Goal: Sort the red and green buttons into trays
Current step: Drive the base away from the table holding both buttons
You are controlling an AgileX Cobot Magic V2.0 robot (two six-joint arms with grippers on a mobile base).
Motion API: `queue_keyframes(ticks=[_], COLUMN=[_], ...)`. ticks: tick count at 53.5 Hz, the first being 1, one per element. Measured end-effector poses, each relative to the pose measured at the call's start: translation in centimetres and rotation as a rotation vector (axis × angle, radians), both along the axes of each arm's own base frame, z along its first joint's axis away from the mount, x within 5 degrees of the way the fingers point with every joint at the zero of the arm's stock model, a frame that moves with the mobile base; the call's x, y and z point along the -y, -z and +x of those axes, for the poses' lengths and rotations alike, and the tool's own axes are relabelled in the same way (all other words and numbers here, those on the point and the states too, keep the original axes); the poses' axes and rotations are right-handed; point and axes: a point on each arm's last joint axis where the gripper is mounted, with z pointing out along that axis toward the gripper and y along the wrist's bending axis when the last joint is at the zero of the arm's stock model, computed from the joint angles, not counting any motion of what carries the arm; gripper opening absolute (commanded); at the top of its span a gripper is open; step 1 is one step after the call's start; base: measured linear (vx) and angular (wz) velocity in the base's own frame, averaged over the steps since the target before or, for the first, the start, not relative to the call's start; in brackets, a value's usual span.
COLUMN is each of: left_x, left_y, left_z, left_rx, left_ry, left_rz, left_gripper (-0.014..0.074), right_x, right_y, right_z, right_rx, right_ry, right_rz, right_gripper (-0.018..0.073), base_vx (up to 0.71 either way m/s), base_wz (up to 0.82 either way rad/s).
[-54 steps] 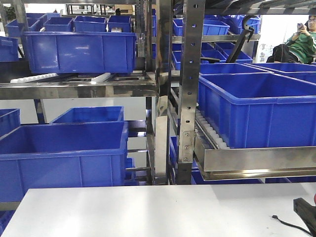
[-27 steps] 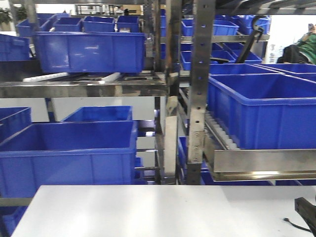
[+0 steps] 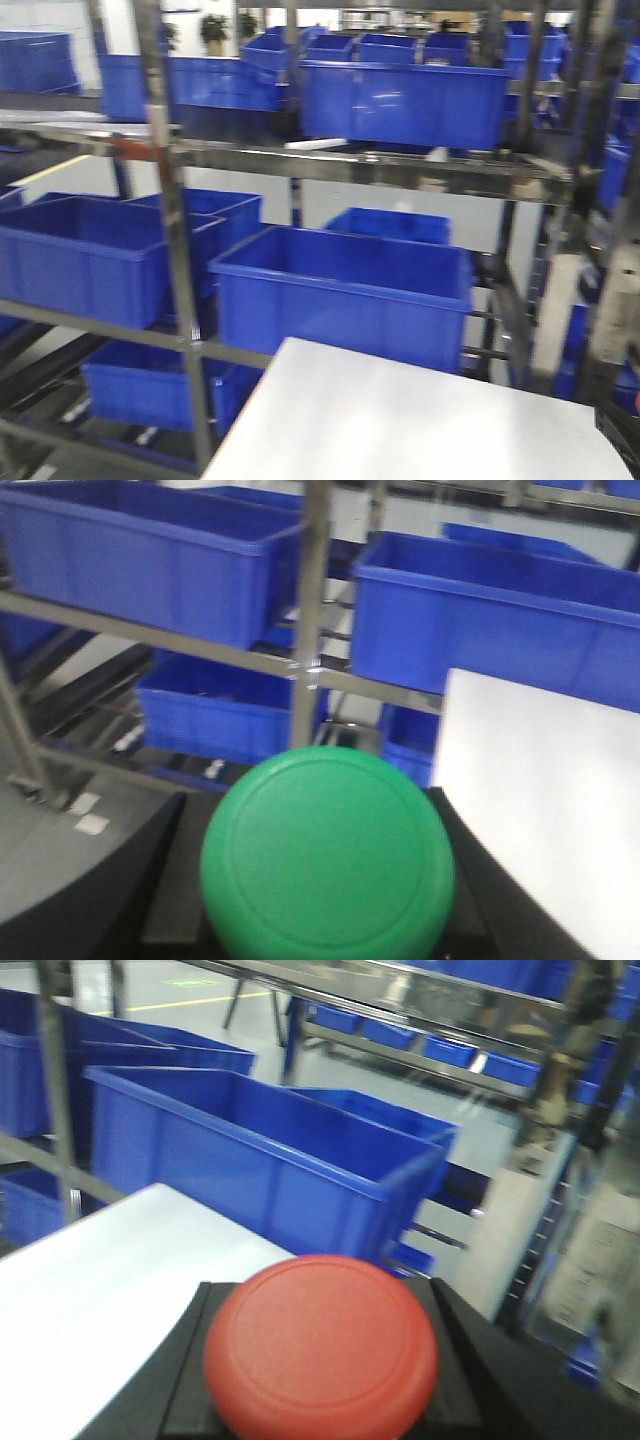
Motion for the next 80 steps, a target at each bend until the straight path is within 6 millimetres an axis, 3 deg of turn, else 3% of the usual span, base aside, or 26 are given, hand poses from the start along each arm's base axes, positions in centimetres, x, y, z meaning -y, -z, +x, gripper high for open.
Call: queue_keyframes(ticks=[80], left_x=[-0.01], left_y=[0.0], left_z=[-0.02], left_rx=[-0.001], left_ry=[-0.001], left_rz=[0.0], left_gripper=[0.0001], right_x=[-0.01], right_y=[0.05], right_z=[0.06], right_rx=[-0.003], right_ry=[0.0], right_rz=[-0.002], right_gripper=[-0.0009], base_vx=[-0.04], base_wz=[0.66])
